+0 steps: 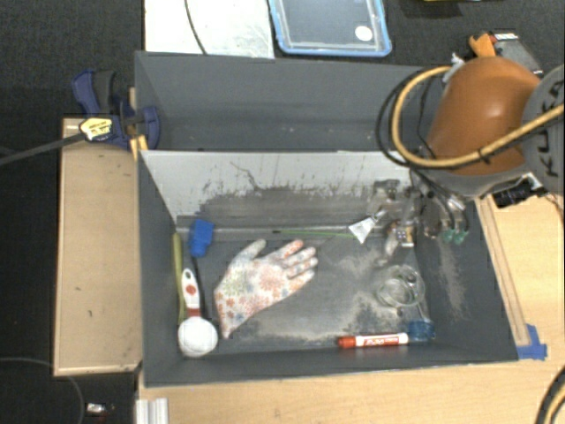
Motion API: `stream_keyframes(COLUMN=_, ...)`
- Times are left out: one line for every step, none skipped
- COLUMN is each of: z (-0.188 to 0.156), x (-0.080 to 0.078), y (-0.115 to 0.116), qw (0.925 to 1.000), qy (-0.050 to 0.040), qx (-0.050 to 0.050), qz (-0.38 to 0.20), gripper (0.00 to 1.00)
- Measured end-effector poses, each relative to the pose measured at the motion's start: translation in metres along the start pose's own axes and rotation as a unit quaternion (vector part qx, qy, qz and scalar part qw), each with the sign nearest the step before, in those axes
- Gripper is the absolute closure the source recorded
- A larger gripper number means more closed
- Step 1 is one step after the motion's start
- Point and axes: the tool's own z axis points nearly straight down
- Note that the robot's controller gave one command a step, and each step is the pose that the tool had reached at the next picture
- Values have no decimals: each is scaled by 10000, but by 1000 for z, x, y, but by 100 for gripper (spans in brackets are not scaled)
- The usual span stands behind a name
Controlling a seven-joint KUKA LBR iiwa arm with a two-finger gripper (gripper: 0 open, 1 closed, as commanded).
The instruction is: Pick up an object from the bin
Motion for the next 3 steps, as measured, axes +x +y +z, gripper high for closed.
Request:
stream_keyframes(z=-4, x=-1, y=0, qw=10000, qy=-40, qx=3, qz=-3, gripper=0)
stream_keyframes(z=64, x=0, y=58, qw=9979, qy=-55, qx=5, qz=-641, gripper=0)
stream_keyframes(z=53, x=-19, y=93, qw=9831, qy=-116, qx=31, qz=-1827, gripper=0)
